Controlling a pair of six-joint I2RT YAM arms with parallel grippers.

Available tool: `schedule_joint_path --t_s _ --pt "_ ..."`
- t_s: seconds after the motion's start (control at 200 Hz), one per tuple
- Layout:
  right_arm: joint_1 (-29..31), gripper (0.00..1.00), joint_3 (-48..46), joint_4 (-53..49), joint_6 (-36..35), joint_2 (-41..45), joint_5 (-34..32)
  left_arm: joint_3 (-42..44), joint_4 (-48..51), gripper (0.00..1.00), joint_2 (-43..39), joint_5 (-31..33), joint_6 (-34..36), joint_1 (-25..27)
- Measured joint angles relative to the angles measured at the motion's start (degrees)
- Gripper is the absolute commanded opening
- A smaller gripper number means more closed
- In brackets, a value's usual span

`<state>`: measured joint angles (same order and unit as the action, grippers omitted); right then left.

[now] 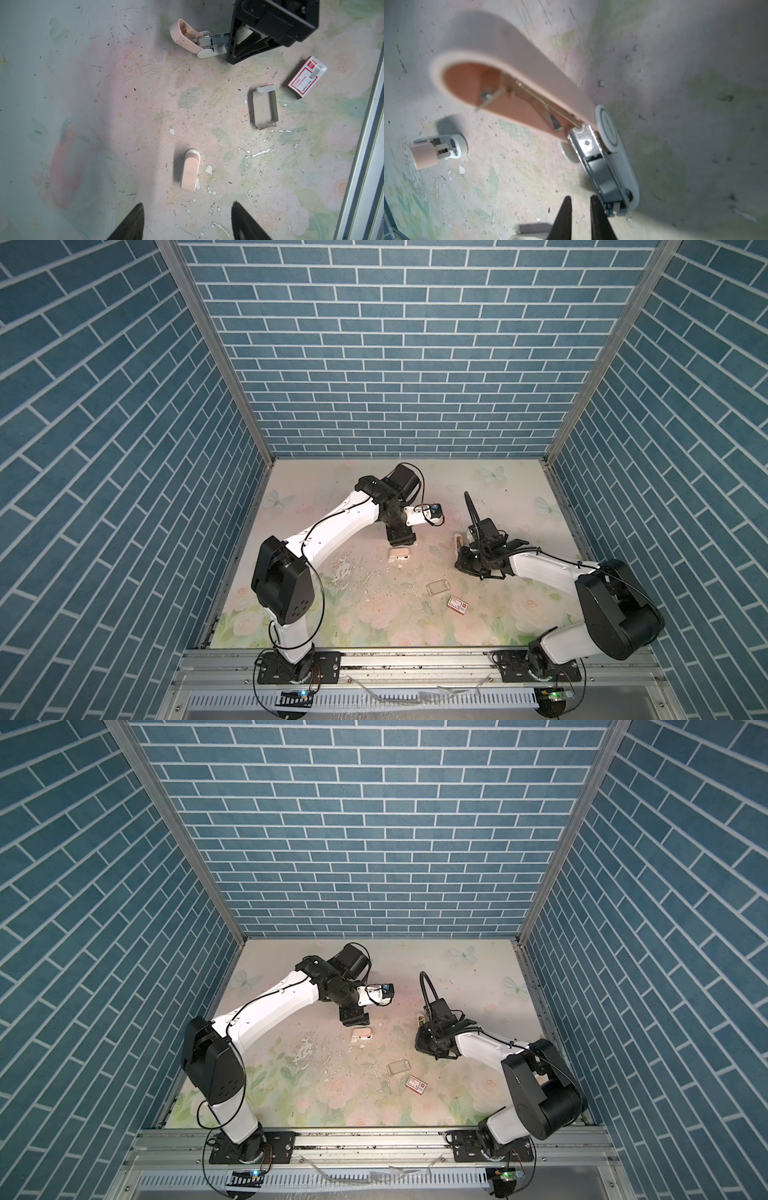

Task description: Load the staples into the stapler

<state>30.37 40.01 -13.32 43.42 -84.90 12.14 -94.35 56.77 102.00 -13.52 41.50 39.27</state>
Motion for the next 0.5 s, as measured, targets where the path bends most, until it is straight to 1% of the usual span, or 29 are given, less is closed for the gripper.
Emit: schedule_joint_path --t_s 0.5 --pt "-4.8 0.20 0.1 -0.9 -1.8 -1.2 0.0 0.0 0.0 0.69 0.0 -1.4 -0.9 0.0"
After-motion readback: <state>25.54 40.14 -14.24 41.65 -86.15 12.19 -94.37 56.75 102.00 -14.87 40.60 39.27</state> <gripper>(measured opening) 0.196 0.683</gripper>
